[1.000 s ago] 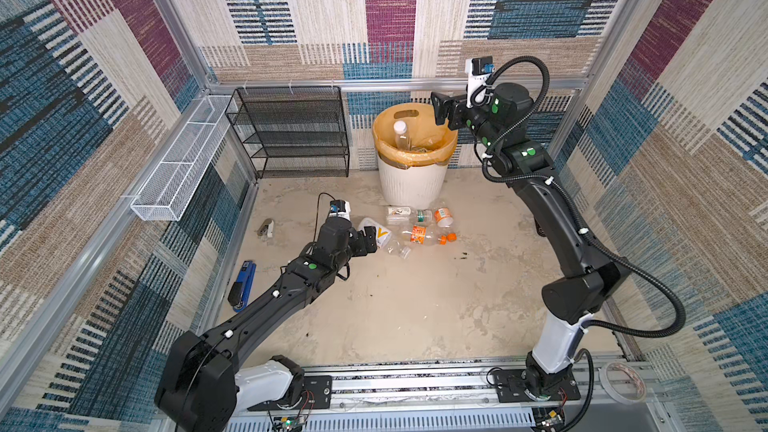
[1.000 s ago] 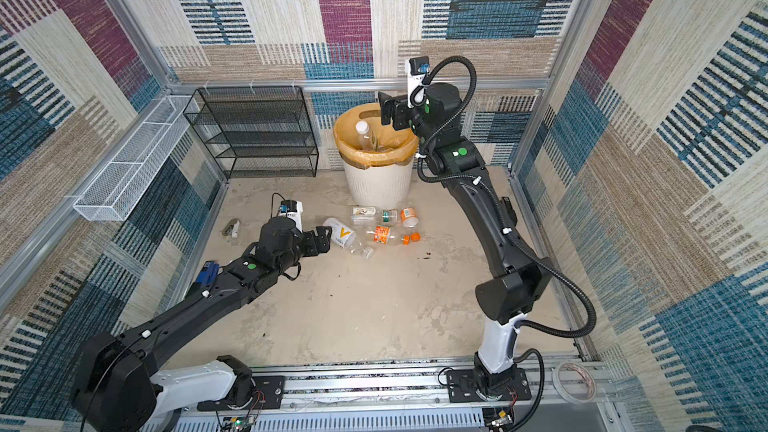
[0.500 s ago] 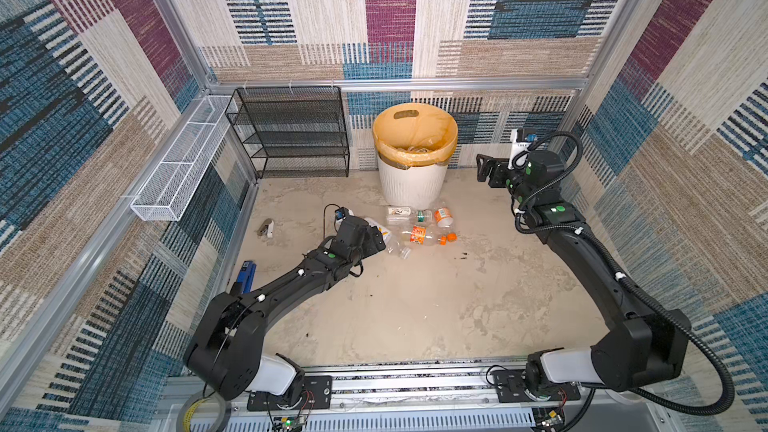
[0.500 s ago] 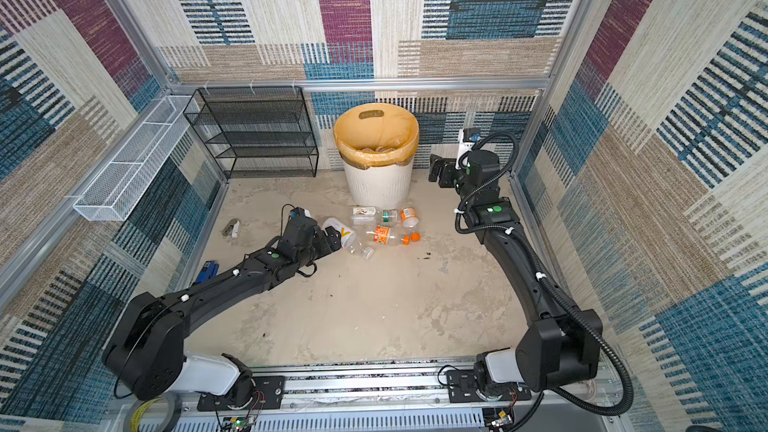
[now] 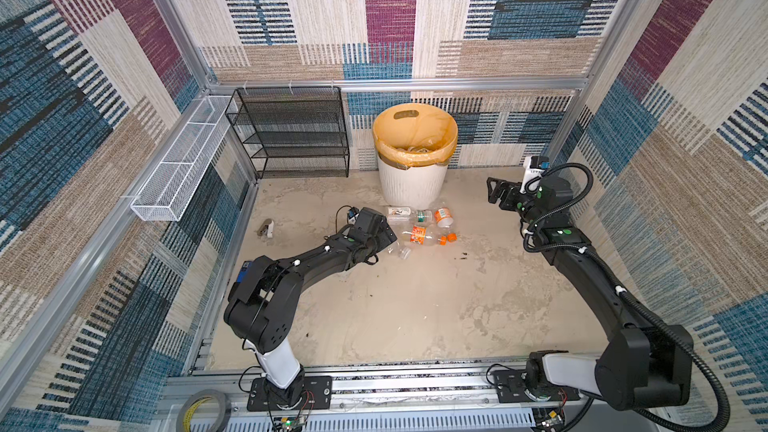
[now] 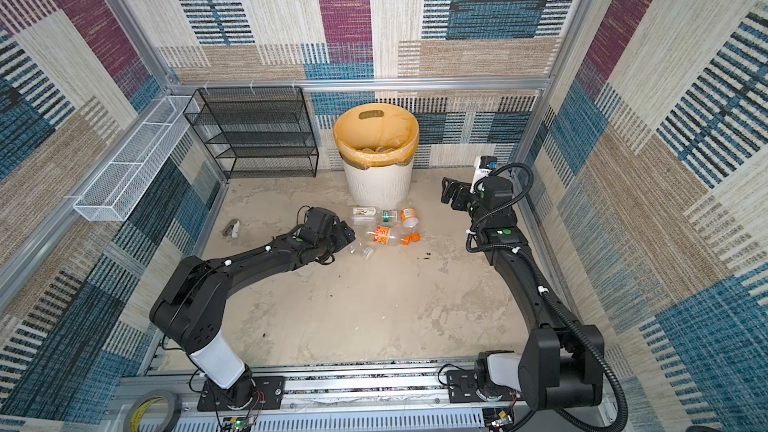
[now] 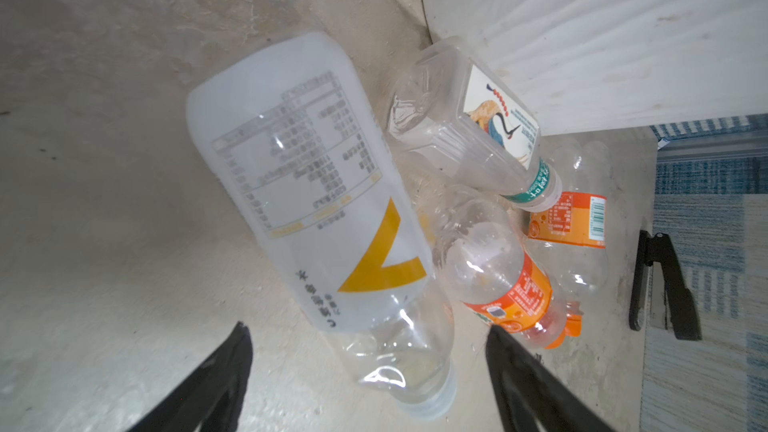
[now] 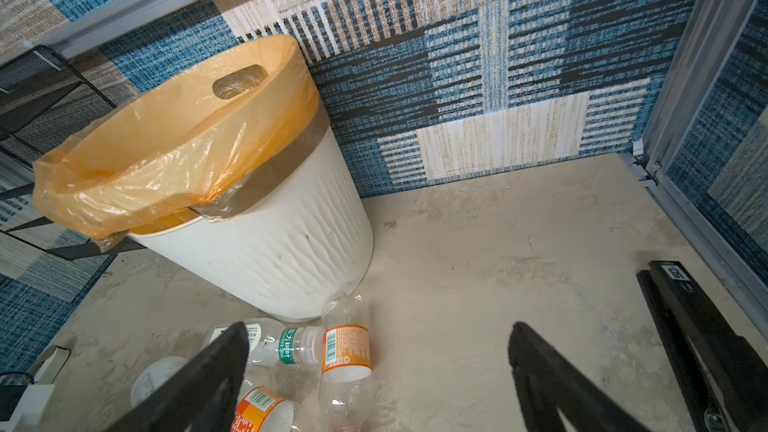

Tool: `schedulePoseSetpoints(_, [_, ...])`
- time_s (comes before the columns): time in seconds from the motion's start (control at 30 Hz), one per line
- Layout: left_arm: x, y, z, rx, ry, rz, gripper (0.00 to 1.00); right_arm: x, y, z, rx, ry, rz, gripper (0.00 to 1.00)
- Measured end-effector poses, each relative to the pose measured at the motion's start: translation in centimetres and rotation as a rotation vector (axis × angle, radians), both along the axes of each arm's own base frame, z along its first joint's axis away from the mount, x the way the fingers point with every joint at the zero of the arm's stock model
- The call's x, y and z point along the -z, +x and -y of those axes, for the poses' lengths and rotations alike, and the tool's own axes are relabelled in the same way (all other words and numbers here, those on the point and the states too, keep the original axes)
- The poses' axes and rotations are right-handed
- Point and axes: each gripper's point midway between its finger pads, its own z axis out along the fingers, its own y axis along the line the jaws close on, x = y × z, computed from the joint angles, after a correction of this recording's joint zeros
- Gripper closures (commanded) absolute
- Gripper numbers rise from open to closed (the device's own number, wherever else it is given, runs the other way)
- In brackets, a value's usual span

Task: Throw the plastic bottles in the bin
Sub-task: 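Lower the left gripper onto the yellow-V labelled bottle and close it, then lift the yellow-V bottle with the left gripper and carry it over the bin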

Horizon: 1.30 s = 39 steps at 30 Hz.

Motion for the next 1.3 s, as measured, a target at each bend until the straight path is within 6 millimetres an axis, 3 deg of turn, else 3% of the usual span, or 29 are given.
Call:
schedulePoseSetpoints(0.23, [1.2,1.7,1.2,0.002,0.005,-0.018,0.12,0.5,-0.3,0.0,-0.014,0.029,-0.003,0.03])
schedulePoseSetpoints(0.4, [3.0,1.8,1.1,-0.002,0.025,-0.051,0.15,0.3,-0.9,0.5,-0.005,0.035,0.011,0.03])
schedulePoseSetpoints(0.57, [4.0,2.1,0.5,-0.009,0.034,-0.071,0.22,0.4,-1.1,0.8,0.003,0.043,0.009,0.03])
schedulePoseSetpoints(0.83, [3.6,1.8,-1.5,0.005,0.071,-0.046,0.33,0.5,-1.4,0.7,-0.007,0.053,0.009,0.03])
schedulePoseSetpoints(1.1, [1.1,0.4,-1.7,0.15,0.093,0.081,0.35,2.0,-1.3,0.0,-0.043,0.067,-0.038,0.03])
schedulePoseSetpoints(1.3, [-5.6,-1.0,-2.3,0.279,0.148,0.324,0.35,5.4,-2.0,-0.5,-0.071,0.072,-0.135,0.05])
